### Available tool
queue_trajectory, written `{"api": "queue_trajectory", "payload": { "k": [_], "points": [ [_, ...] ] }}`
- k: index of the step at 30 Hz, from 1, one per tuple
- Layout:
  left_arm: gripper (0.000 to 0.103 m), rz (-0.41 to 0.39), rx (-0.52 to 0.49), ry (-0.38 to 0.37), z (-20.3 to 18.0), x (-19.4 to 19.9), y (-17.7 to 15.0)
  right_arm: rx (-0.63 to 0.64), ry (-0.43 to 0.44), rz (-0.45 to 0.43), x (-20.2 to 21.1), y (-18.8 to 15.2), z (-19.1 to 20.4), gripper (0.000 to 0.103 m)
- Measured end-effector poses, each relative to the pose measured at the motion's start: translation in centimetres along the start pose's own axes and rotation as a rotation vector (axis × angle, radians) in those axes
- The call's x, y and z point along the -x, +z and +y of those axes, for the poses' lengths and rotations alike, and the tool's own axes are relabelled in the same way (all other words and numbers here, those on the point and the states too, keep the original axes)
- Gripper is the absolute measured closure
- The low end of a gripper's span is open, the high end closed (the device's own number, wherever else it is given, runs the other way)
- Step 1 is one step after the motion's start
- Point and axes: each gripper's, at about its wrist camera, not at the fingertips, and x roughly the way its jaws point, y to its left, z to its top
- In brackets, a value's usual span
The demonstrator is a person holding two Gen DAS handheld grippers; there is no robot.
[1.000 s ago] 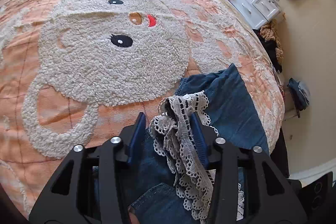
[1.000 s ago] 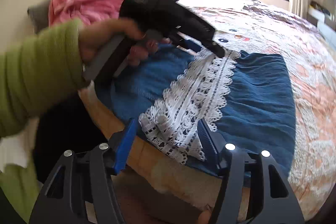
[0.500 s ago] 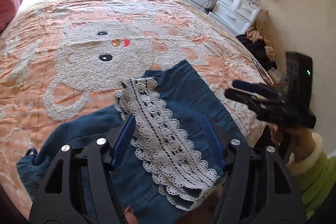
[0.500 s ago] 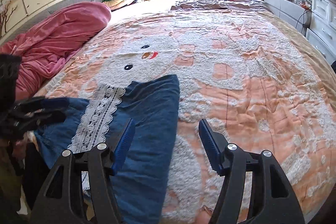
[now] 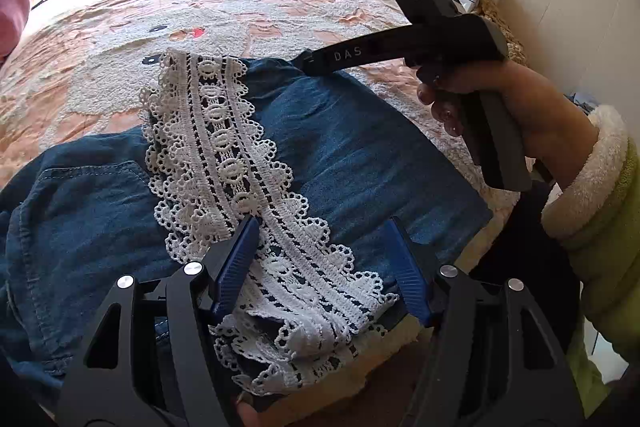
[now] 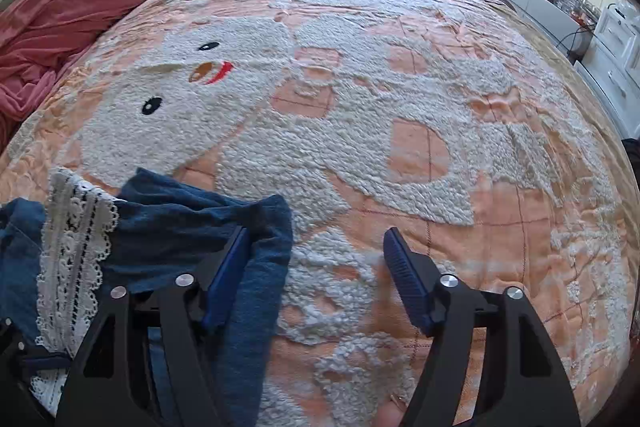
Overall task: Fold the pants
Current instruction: 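Open both tools and withdraw them from the laid lace hem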
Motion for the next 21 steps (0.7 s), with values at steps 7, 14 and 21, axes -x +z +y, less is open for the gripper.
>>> {"api": "queue_trajectory", "payload": {
  "k": [7, 14, 21],
  "points": [
    [0.046, -0.014, 0.033, -0.023, 0.6, 0.0, 0.0, -0.002, -0.023, -0.007, -0.7, -0.5, 0.0, 0.025],
    [0.041, -0.029, 0.036, -0.014, 0.7, 1.6, 0.6, -0.111, 0.067, -0.089, 2.9, -1.3, -1.2, 0.023],
    [0.023, -0.044, 0.066, 0.052, 1.4, 4.7, 0.8, -0.096, 0.140, -0.132, 7.0, -2.7, 0.0, 0.015]
  ]
}}
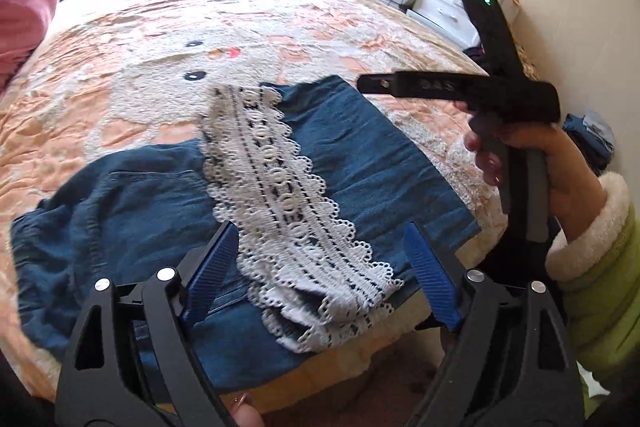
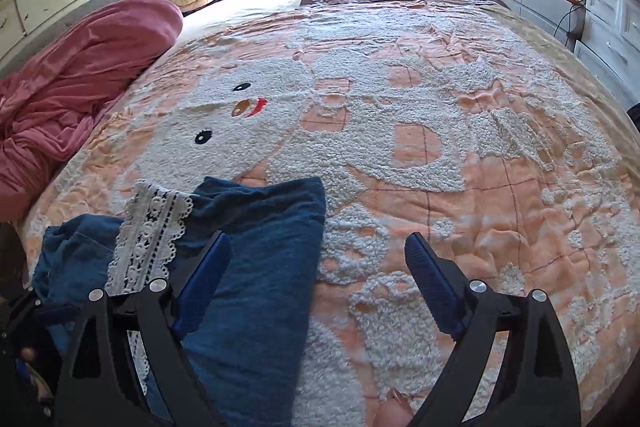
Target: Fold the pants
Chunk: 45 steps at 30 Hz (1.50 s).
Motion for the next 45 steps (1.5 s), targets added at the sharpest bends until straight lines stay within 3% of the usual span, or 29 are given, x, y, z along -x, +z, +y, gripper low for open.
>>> {"api": "queue_trajectory", "payload": {
  "k": [6, 12, 18, 24, 28, 36, 37, 39, 41, 42, 45],
  "points": [
    [0.010, -0.037, 0.048, 0.075, 2.2, 3.8, -0.8, 0.032, 0.046, -0.034, 2.4, 0.2, 2.3, 0.009],
    [0.010, -0.078, 0.143, 0.158, 5.8, 7.4, -2.0, 0.136, 0.098, -0.056, 3.5, 1.1, 6.9, 0.007],
    [0.010, -0.083, 0.272, 0.199, 9.5, 9.8, -4.2, 0.275, 0.239, -0.038, 2.9, 2.1, 13.3, 0.006],
    [0.010, -0.058, 0.409, 0.167, 12.2, 9.6, -6.5, 0.461, 0.398, 0.062, 0.4, 2.3, 21.1, 0.006],
    [0.010, -0.041, 0.479, 0.121, 12.9, 8.7, -7.5, 0.595, 0.436, 0.157, -2.1, 1.7, 25.7, 0.006],
    [0.010, -0.044, 0.576, 0.027, 13.5, 6.8, -8.2, 0.653, 0.495, 0.373, -8.5, 1.8, 30.0, 0.007],
    [0.010, -0.049, 0.594, 0.027, 13.7, 6.6, -8.4, 0.646, 0.503, 0.411, -9.3, 1.7, 30.2, 0.008],
    [0.010, -0.056, 0.634, 0.019, 14.1, 6.3, -8.5, 0.632, 0.525, 0.449, -10.4, 1.5, 30.7, 0.024],
    [0.010, -0.077, 0.646, 0.013, 14.4, 6.0, -8.6, 0.634, 0.544, 0.506, -11.5, 0.8, 31.1, 0.058],
    [0.011, -0.081, 0.649, 0.015, 14.4, 5.9, -8.6, 0.642, 0.549, 0.527, -11.9, 0.3, 31.4, 0.062],
    [0.014, -0.088, 0.666, 0.021, 14.4, 5.9, -8.7, 0.658, 0.550, 0.477, -10.8, 0.0, 31.3, 0.069]
  ]
}}
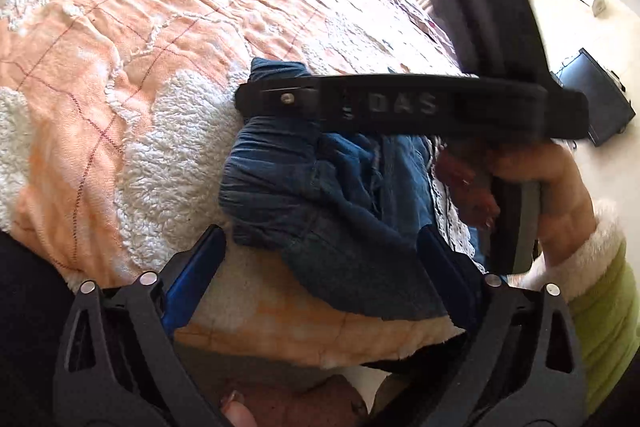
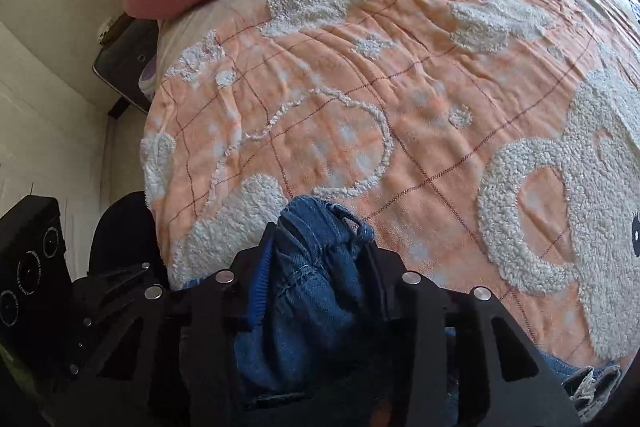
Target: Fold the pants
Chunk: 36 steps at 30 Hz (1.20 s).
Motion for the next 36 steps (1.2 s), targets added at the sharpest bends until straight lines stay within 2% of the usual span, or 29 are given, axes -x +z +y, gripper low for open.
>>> {"api": "queue_trajectory", "payload": {
  "k": [1, 2, 8, 10, 13, 14, 19, 24, 27, 28, 30, 32, 34, 36],
  "points": [
    [0.014, -0.006, -0.005, 0.000, -0.1, 0.2, 0.0, 0.001, 0.003, -0.022, 0.8, -0.2, 0.0, 0.076],
    [0.014, -0.017, -0.016, 0.006, -0.3, 0.6, -0.1, -0.007, 0.018, -0.054, 1.9, -0.4, -0.2, 0.077],
    [0.017, -0.033, -0.043, -0.037, -2.2, 0.9, 0.5, -0.006, 0.080, -0.242, 9.3, -2.3, -1.3, 0.078],
    [0.040, -0.020, -0.036, -0.100, -3.3, 0.6, 1.0, -0.005, 0.086, -0.295, 11.5, -3.3, -2.0, 0.078],
    [0.054, -0.017, -0.087, -0.149, -6.1, 0.3, 1.6, -0.001, 0.072, -0.360, 14.4, -4.9, -3.4, 0.078],
    [0.055, -0.022, -0.119, -0.152, -7.2, 0.2, 1.7, -0.002, 0.065, -0.378, 15.2, -5.5, -3.9, 0.078],
    [0.057, -0.049, -0.309, -0.078, -13.6, -1.2, 1.2, -0.050, 0.047, -0.450, 18.5, -9.3, -7.4, 0.078],
    [0.057, -0.056, -0.439, -0.002, -17.2, -2.7, -0.3, -0.148, 0.049, -0.473, 18.7, -13.0, -10.6, 0.073],
    [0.057, -0.040, -0.505, 0.016, -18.5, -3.6, -1.6, -0.213, 0.037, -0.473, 18.5, -15.0, -12.0, 0.061],
    [0.057, -0.033, -0.524, 0.018, -18.8, -3.8, -2.0, -0.240, 0.034, -0.474, 18.4, -15.7, -12.4, 0.051],
    [0.057, -0.018, -0.547, 0.012, -18.9, -3.9, -2.7, -0.285, 0.035, -0.476, 18.6, -16.9, -13.0, 0.043],
    [0.055, -0.010, -0.574, 0.010, -19.5, -4.8, -3.7, -0.352, 0.016, -0.471, 18.7, -18.0, -13.6, 0.027],
    [0.050, -0.003, -0.603, 0.003, -19.9, -5.0, -4.6, -0.430, -0.023, -0.428, 18.6, -18.6, -14.3, 0.025],
    [0.048, -0.005, -0.632, -0.004, -20.3, -5.3, -5.4, -0.496, -0.011, -0.412, 18.4, -19.1, -14.6, 0.023]
  ]
}}
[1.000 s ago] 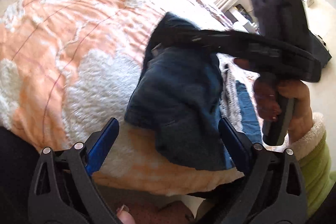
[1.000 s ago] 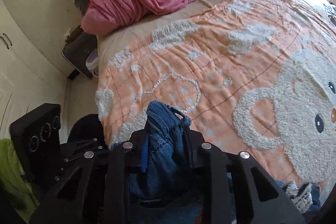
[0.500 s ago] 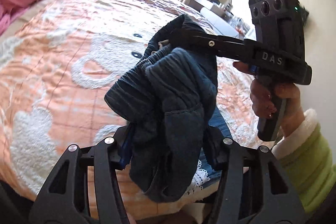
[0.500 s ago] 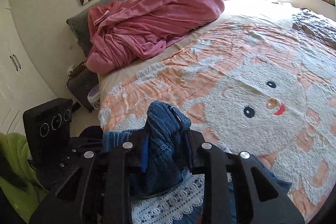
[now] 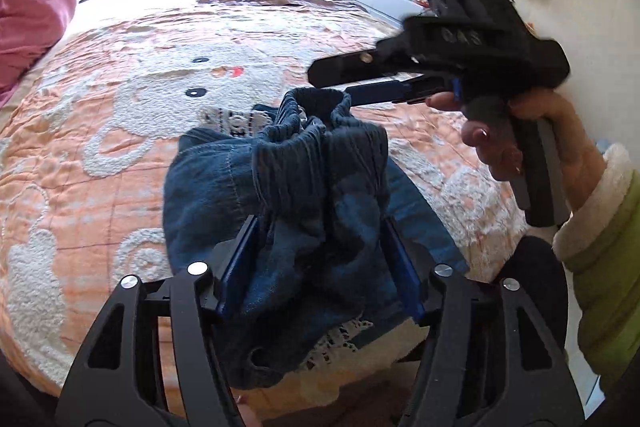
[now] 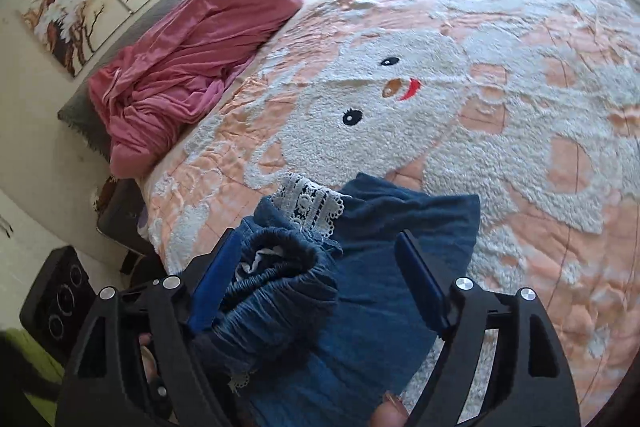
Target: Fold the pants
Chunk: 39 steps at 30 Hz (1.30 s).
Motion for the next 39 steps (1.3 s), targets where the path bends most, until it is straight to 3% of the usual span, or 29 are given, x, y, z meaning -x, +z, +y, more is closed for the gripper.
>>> {"api": "queue_trajectory", "payload": {
  "k": [4, 7, 12, 16, 23, 26, 32, 34, 39],
  "points": [
    [0.042, -0.008, -0.102, 0.019, -1.8, -0.6, -0.8, -0.007, -0.031, 0.052, -1.0, -0.4, 1.4, 0.018],
    [0.036, -0.014, -0.163, 0.044, -2.9, -1.2, -1.2, 0.047, -0.111, 0.110, -2.3, -1.0, 2.5, 0.018],
    [0.032, 0.005, -0.185, 0.003, -3.7, -1.4, -2.2, 0.165, -0.270, 0.159, -2.6, -3.2, 2.0, 0.018],
    [0.032, 0.023, -0.191, -0.009, -3.6, -1.9, -2.9, 0.192, -0.293, 0.162, -2.8, -4.9, 1.1, 0.019],
    [0.032, -0.015, -0.137, -0.075, -1.7, 0.9, -2.2, 0.163, -0.239, 0.120, -1.7, -5.0, 1.2, 0.018],
    [0.032, -0.058, -0.105, -0.052, 0.1, 2.8, -1.7, 0.141, -0.181, 0.059, 0.1, -4.2, 1.8, 0.018],
    [0.033, -0.094, -0.027, 0.007, 3.7, 4.7, -1.1, 0.123, -0.183, -0.004, 1.7, -2.9, 2.6, 0.018],
    [0.048, -0.085, -0.022, -0.002, 4.2, 4.8, -1.1, 0.126, -0.174, -0.005, 1.6, -2.6, 3.0, 0.018],
    [0.057, -0.048, -0.047, -0.045, 3.6, 3.7, -1.3, 0.147, -0.161, 0.019, 0.1, -1.2, 4.1, 0.018]
  ]
}}
